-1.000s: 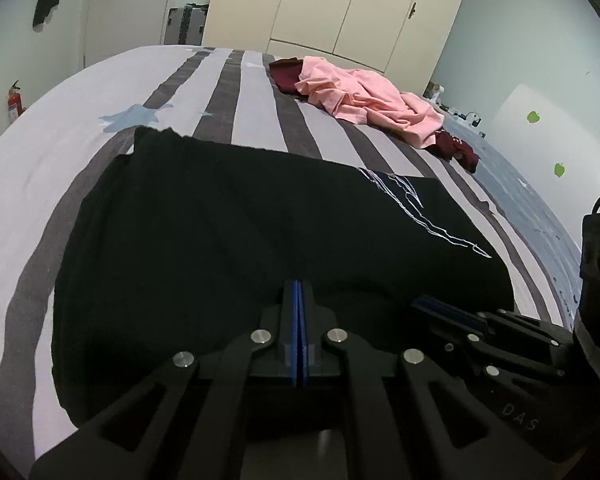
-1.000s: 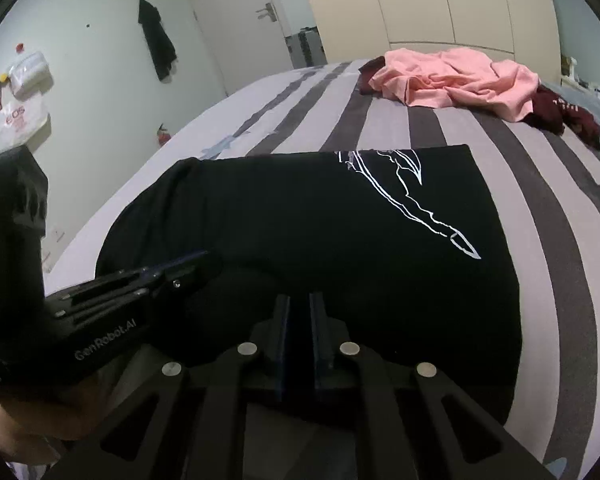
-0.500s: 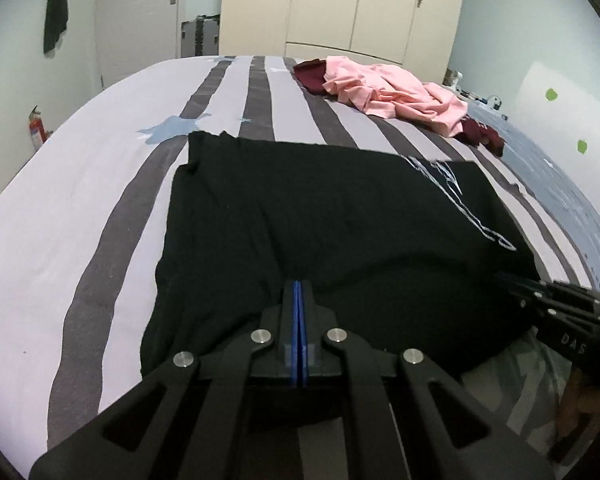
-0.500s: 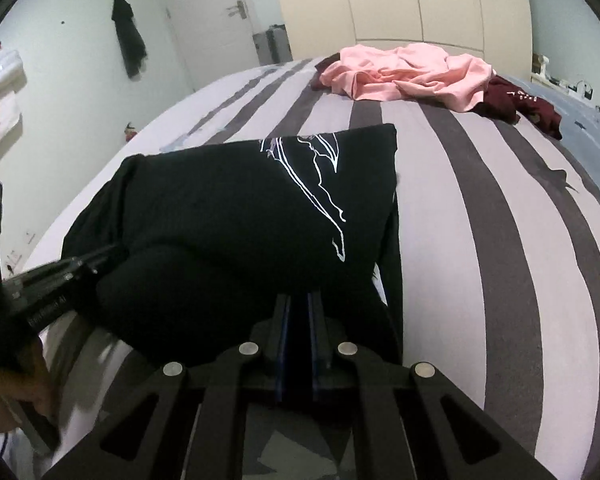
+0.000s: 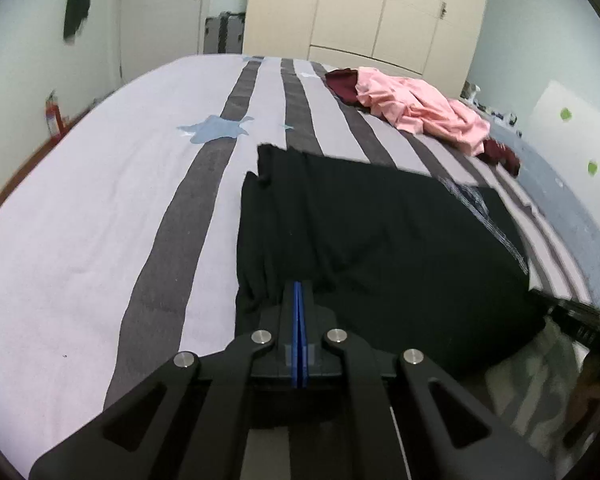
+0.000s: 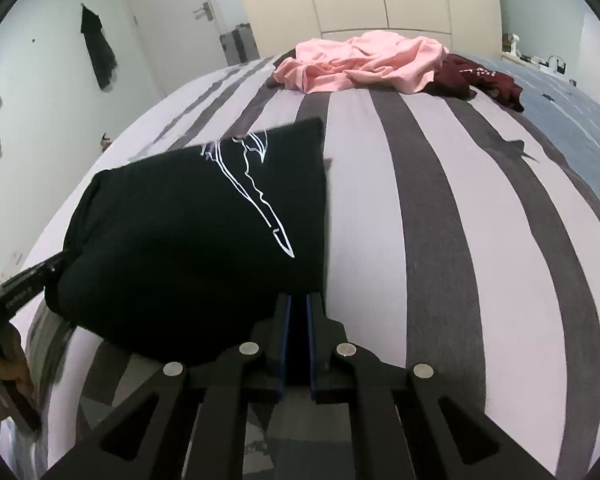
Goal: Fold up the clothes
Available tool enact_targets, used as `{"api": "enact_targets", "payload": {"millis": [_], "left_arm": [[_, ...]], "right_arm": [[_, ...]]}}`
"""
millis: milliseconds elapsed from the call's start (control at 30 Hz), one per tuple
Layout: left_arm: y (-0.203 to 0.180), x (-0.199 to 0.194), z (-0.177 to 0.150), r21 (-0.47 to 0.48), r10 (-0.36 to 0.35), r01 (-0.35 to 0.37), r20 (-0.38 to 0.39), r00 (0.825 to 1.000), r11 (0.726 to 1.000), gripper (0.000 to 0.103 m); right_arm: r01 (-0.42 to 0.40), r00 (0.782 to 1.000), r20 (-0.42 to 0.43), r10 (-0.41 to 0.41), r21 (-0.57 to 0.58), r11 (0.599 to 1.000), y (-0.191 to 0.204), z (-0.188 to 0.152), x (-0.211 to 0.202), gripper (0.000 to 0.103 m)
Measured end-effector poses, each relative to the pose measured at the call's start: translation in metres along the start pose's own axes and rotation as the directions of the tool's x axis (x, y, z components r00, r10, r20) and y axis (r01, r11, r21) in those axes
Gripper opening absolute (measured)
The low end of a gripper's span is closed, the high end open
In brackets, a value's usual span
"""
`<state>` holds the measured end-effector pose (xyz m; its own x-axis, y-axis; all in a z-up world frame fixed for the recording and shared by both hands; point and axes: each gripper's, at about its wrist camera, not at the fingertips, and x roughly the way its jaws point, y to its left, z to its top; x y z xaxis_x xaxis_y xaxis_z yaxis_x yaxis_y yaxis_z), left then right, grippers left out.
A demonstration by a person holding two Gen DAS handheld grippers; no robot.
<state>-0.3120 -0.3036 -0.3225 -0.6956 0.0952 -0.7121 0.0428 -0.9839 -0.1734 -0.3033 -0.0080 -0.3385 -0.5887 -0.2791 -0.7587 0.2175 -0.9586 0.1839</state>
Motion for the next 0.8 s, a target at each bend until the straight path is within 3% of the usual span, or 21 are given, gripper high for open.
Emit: {"api": "enact_targets", "payload": {"millis": [133,367,467,633,733,800], "left_arm": [[0.005,-0.007,0.003,-0.015,0.017,-0.017,0.021,1.000,1.000,0.002],[0.014,-0.014,0.006,-0.057,0.049,-0.046,0.042,0.998,0.997,0.002],[-0.007,-0.027,0.006,-0.005,-0.008,0.008,0.063,0.998,1.000,0.002],[-0.047,-0.030,-0.005,0.056,-0.160,0.158,0.021,0.987,0.986,0.002],[-0.059,-0.019,-0.012,0.057,-0.189,0.189,-0.005,0.982,0.980,0.002],[-0.062,-0.011,-0.018,0.055,-0.193,0.194,-0.018,0.981,0.980,0.002]], "right_arm": [[0.023,1.000,0.020,-0.023,0.021,1.000,-0.005,0.010,-0.010,0.006],[0.067,0.997,-0.030,-0.066,0.026,0.997,-0.016,0.003,-0.004,0.006],[0.064,0.997,0.032,-0.064,0.001,0.998,-0.005,0.011,-0.021,0.010],[-0.046,0.994,0.100,0.052,-0.058,0.997,0.036,0.022,-0.041,0.010],[-0.153,0.985,0.070,0.160,-0.095,0.984,0.061,0.017,-0.030,0.010],[-0.175,0.982,0.052,0.182,-0.111,0.978,0.071,0.011,-0.020,0.010]]}}
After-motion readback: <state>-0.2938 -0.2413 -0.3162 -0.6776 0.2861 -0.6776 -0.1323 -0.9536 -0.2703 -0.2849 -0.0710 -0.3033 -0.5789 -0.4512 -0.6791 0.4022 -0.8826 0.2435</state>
